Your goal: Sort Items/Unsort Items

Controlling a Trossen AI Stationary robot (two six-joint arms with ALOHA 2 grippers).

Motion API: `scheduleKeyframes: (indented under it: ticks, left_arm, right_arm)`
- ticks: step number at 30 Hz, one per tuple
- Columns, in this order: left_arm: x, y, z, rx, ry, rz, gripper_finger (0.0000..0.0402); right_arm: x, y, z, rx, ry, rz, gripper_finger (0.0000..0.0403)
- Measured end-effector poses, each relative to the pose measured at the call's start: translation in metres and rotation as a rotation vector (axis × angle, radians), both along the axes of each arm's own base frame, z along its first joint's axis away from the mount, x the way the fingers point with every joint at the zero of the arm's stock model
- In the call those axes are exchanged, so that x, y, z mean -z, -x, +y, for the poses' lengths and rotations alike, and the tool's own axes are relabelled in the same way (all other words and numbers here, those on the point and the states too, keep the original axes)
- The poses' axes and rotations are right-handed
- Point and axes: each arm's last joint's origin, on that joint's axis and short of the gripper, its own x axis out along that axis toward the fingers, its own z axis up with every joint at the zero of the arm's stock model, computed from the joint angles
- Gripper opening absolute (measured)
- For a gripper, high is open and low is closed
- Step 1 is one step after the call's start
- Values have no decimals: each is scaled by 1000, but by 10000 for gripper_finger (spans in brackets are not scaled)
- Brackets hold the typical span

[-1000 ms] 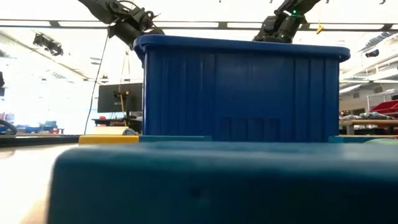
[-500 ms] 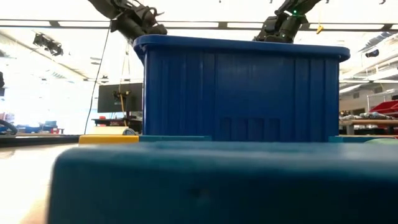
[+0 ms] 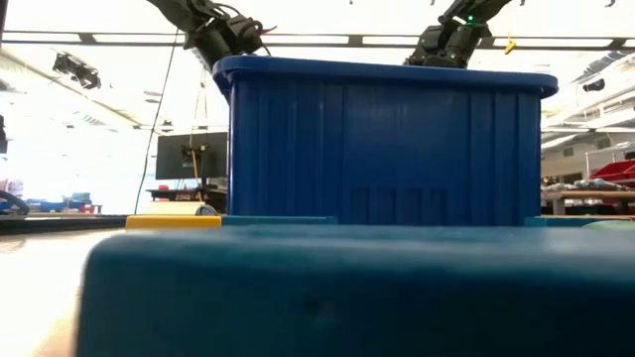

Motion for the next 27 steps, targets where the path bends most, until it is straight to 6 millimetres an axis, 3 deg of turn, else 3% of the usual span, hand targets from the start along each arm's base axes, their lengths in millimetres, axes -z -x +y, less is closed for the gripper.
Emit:
scheduleKeyframes:
  ticks: [4, 16, 22, 27]
  left_arm:
    - [-1, -5, -1, -4, -45, -4, 11]
    - [1, -4, -2, -25, -21, 19, 9]
    - [-1, -4, -5, -60, 31, 2, 33]
    - [-19, -1, -7, -80, 48, 4, 58]
  right_arm:
    - [0, 0, 0, -8, 2, 7, 8]
    - [0, 0, 0, -6, 7, 5, 6]
    - [0, 0, 0, -5, 5, 4, 6]
    - [0, 1, 0, -3, 4, 9, 6]
